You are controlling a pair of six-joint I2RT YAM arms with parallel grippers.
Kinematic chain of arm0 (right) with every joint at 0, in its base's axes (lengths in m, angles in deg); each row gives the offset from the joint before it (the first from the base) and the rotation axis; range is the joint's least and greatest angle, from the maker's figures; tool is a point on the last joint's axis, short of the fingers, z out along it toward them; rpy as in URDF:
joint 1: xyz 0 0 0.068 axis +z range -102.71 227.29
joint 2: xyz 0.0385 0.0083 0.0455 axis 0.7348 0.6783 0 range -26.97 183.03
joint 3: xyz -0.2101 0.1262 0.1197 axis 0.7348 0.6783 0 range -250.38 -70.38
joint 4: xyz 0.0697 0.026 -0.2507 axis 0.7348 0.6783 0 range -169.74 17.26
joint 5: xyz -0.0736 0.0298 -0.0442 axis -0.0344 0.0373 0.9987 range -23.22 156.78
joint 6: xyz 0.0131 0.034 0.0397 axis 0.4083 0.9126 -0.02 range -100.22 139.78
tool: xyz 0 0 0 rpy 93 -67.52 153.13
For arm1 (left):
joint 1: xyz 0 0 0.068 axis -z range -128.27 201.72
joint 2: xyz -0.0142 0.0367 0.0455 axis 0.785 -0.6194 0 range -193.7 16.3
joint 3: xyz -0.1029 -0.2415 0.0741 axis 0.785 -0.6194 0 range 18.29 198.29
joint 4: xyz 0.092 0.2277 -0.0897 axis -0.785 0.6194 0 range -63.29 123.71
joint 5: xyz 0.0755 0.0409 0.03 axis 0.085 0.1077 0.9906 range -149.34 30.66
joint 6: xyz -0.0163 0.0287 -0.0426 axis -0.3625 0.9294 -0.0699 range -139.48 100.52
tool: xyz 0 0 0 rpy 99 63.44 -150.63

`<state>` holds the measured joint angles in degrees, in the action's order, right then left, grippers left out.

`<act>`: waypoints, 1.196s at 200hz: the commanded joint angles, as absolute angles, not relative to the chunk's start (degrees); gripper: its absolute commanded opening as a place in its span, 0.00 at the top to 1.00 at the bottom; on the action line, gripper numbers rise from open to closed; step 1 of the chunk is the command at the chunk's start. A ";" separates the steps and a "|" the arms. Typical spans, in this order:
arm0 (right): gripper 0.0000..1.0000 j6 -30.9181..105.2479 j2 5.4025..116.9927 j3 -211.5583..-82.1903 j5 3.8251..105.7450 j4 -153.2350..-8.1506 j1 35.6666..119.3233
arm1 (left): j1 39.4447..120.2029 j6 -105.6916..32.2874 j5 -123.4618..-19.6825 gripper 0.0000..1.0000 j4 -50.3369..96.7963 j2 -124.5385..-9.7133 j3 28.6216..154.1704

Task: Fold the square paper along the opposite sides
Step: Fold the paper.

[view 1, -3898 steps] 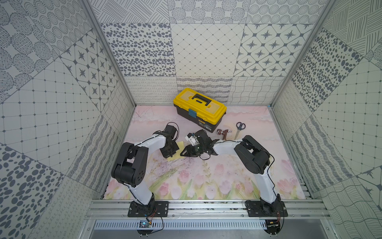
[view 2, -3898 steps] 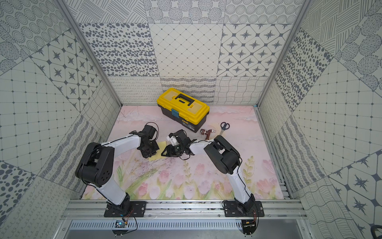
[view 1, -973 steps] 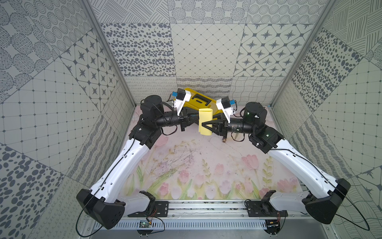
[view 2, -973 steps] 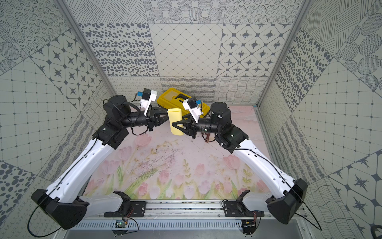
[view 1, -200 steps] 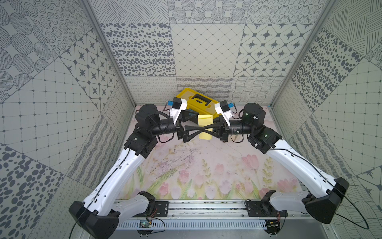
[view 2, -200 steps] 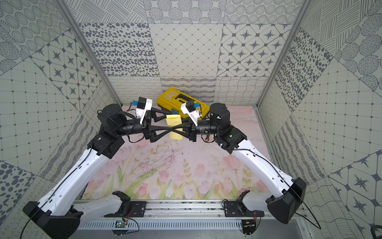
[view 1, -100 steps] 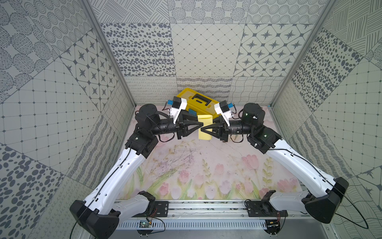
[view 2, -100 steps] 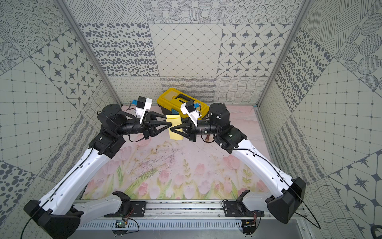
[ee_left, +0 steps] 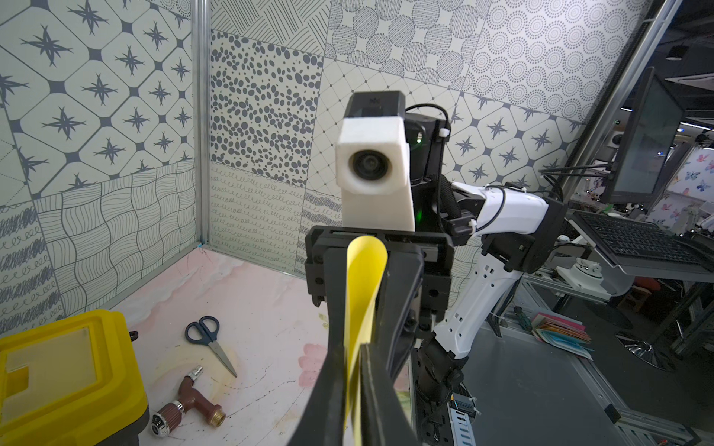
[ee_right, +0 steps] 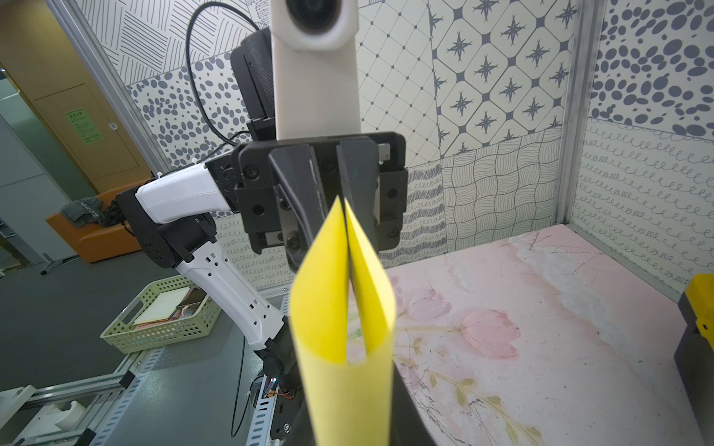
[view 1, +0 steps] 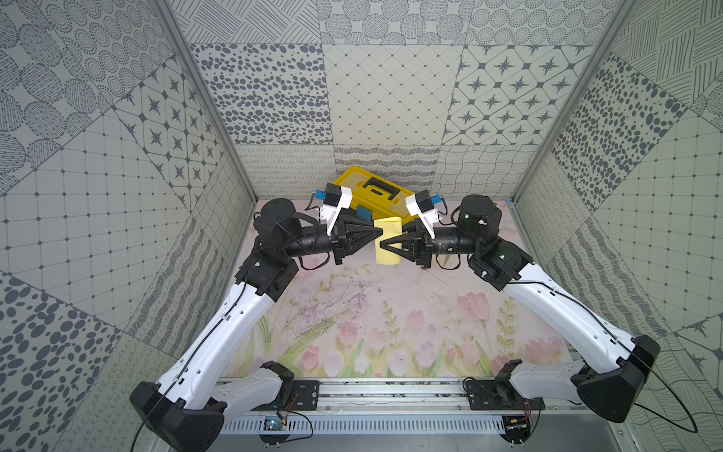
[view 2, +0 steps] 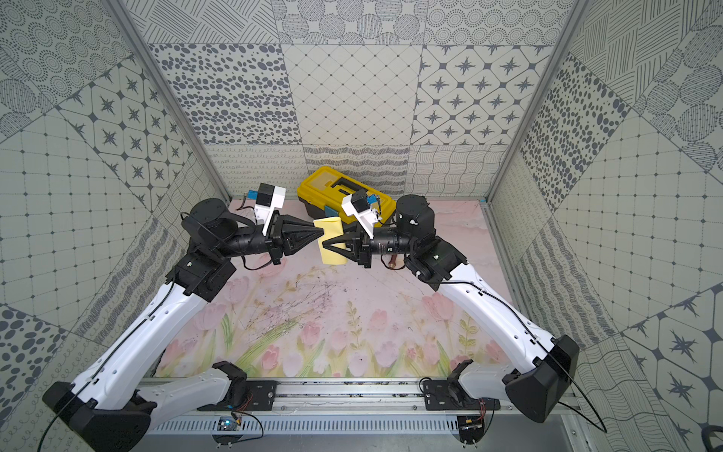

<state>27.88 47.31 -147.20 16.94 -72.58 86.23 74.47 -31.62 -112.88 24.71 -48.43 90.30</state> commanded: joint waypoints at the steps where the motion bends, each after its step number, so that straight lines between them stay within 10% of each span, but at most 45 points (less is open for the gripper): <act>1: 0.80 26.90 47.60 -148.35 17.35 -73.59 86.67 | 74.31 -31.59 -113.06 0.86 21.81 -47.98 90.01; 111: 0.76 27.16 48.08 -148.55 17.13 -73.68 86.67 | 74.27 -30.91 -112.89 0.93 21.35 -48.01 89.75; 187: 0.75 27.47 48.55 -148.78 16.68 -73.58 87.02 | 74.31 -30.56 -112.61 0.66 21.31 -48.12 89.83; 239: 0.75 27.34 48.50 -148.96 16.51 -73.35 87.21 | 74.31 -30.63 -112.95 0.73 21.18 -48.61 89.99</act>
<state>27.88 48.41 -147.22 17.07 -72.23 86.86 74.47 -31.19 -112.68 24.41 -48.25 89.80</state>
